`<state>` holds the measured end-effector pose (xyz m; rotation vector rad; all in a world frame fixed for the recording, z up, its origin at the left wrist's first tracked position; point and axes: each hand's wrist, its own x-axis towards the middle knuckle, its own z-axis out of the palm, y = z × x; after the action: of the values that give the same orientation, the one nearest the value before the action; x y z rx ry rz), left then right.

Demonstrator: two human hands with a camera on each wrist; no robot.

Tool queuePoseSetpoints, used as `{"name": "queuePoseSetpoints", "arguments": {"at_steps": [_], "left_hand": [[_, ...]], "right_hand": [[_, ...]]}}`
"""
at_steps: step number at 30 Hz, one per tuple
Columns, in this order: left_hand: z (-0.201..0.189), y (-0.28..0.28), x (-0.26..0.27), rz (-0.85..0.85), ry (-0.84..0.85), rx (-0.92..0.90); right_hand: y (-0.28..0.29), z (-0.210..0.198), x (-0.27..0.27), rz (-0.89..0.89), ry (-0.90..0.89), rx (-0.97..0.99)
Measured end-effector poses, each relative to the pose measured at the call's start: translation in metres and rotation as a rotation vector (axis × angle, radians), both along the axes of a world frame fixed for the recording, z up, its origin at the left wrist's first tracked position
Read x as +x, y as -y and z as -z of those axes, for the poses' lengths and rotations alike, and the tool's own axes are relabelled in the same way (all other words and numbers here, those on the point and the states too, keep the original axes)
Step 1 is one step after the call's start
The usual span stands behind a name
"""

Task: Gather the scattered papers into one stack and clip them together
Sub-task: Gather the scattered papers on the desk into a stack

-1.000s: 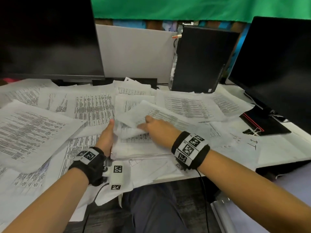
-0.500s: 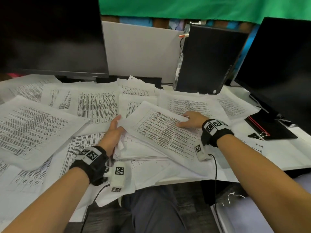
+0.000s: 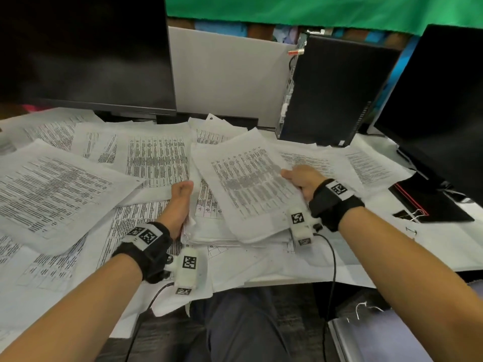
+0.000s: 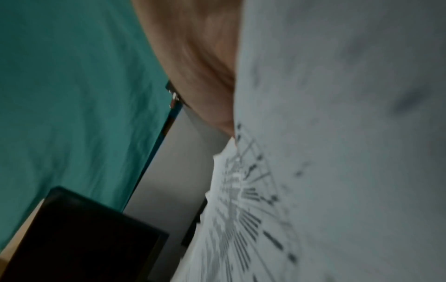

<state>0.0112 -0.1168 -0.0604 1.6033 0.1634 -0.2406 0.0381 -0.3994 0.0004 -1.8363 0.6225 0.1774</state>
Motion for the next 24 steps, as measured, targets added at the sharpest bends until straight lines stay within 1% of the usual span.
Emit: {"name": "queuePoseSetpoints", "arguments": {"at_steps": [3, 5, 8, 10, 11, 12, 14, 15, 17, 18, 19, 20, 21, 22, 23, 24], "left_hand": [[-0.004, 0.002, -0.003, 0.012, -0.004, -0.053], [-0.005, 0.004, -0.006, 0.066, -0.007, -0.030], [-0.001, 0.002, -0.005, 0.104, -0.012, 0.018], [-0.001, 0.000, -0.004, 0.091, -0.028, -0.030], [-0.002, -0.001, -0.003, 0.082, -0.031, -0.054], [-0.003, -0.001, -0.003, 0.079, -0.026, -0.066], [-0.002, -0.002, -0.001, 0.078, 0.012, -0.079], [-0.001, -0.002, 0.000, 0.086, 0.024, -0.086], [-0.001, -0.001, -0.001, 0.120, 0.034, -0.056], [-0.001, -0.001, -0.002, 0.139, 0.032, -0.032], [-0.001, -0.001, -0.003, 0.148, 0.033, -0.019], [-0.002, -0.002, -0.004, 0.151, 0.031, -0.007], [-0.002, -0.002, -0.004, 0.152, 0.031, 0.000], [-0.002, -0.001, -0.004, 0.152, 0.031, 0.004], [-0.002, 0.000, -0.004, 0.152, 0.034, 0.006], [-0.003, 0.000, -0.005, 0.148, 0.035, 0.008]], "right_hand": [[-0.021, 0.030, 0.000, 0.005, -0.035, 0.039], [-0.029, 0.037, -0.002, 0.008, -0.027, 0.052], [-0.029, 0.025, -0.015, -0.091, -0.030, 0.087], [-0.020, 0.016, -0.023, -0.165, -0.042, 0.107], [-0.014, 0.012, -0.026, -0.162, -0.043, 0.101], [-0.007, 0.010, -0.028, -0.104, -0.040, 0.103], [0.012, 0.011, -0.029, 0.078, 0.001, 0.186], [0.018, 0.009, -0.032, 0.116, -0.007, 0.234], [0.024, 0.012, -0.032, 0.102, 0.009, 0.265], [0.027, 0.014, -0.028, 0.149, 0.031, 0.259], [0.029, 0.015, -0.025, 0.141, 0.063, 0.288], [0.028, 0.019, -0.023, 0.091, 0.047, 0.347], [0.026, 0.016, -0.025, 0.041, 0.057, 0.448], [0.027, 0.012, -0.022, 0.070, 0.092, 0.523], [0.026, 0.008, -0.014, 0.111, 0.126, 0.505], [0.022, -0.001, -0.009, 0.071, 0.197, 0.380]]}}
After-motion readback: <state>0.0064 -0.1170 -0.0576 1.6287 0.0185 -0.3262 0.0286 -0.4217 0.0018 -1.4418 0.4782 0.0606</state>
